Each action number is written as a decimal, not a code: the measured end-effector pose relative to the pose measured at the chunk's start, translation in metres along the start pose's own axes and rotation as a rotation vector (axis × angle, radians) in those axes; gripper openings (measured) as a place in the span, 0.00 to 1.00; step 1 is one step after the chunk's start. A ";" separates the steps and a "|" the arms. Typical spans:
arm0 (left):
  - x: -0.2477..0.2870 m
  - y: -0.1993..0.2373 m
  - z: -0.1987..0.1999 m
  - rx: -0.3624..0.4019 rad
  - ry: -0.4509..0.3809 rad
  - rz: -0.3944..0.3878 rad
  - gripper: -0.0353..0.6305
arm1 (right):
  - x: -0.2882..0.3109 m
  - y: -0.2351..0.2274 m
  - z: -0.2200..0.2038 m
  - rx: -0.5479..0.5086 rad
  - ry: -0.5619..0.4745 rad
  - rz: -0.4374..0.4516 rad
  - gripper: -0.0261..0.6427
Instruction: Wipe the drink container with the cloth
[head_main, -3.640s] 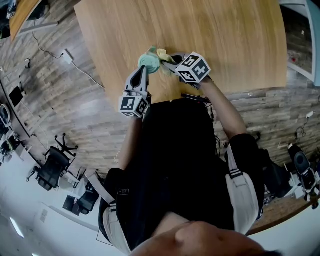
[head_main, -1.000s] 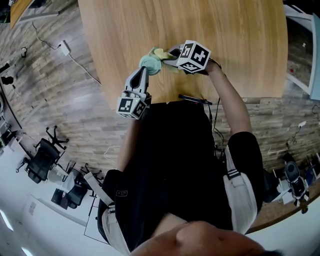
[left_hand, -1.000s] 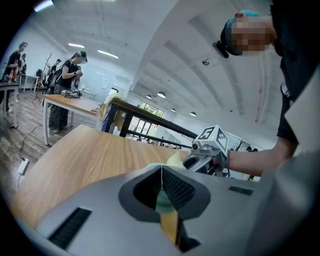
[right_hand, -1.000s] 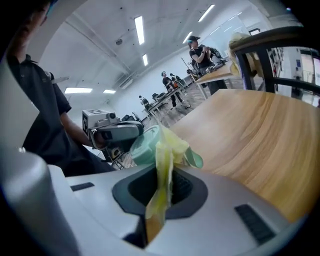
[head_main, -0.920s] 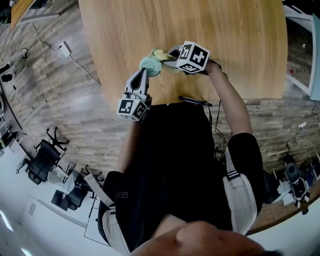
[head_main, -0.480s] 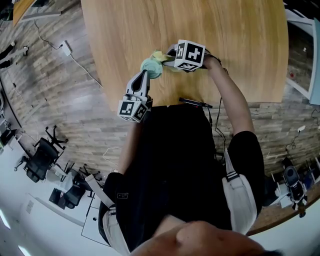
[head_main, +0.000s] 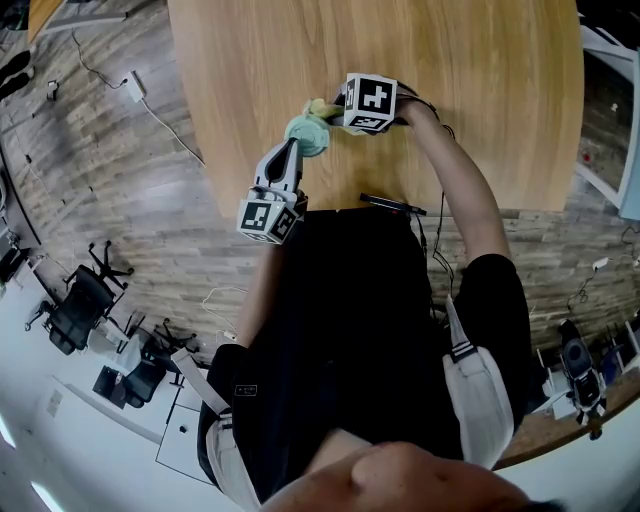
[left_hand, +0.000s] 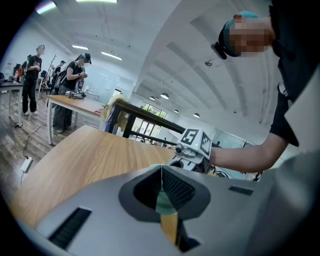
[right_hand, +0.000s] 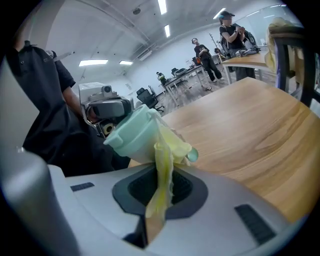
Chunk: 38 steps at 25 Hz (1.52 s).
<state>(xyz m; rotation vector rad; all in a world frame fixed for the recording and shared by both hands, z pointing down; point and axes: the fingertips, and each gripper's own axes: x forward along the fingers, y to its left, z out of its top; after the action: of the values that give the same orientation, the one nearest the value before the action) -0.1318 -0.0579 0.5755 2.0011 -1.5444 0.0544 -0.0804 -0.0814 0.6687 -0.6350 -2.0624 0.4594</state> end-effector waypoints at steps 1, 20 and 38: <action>0.000 0.000 0.000 0.000 0.001 0.001 0.09 | 0.003 -0.002 -0.003 -0.001 0.012 0.003 0.11; -0.003 0.005 0.001 -0.016 -0.004 0.007 0.09 | 0.060 -0.035 -0.040 0.102 0.138 0.055 0.11; 0.001 0.005 0.003 -0.022 -0.013 -0.032 0.09 | 0.046 -0.019 -0.042 0.256 0.000 -0.045 0.11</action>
<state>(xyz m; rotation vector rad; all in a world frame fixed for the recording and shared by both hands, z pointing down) -0.1367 -0.0607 0.5751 2.0123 -1.5148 0.0113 -0.0712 -0.0660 0.7312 -0.4352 -1.9714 0.6836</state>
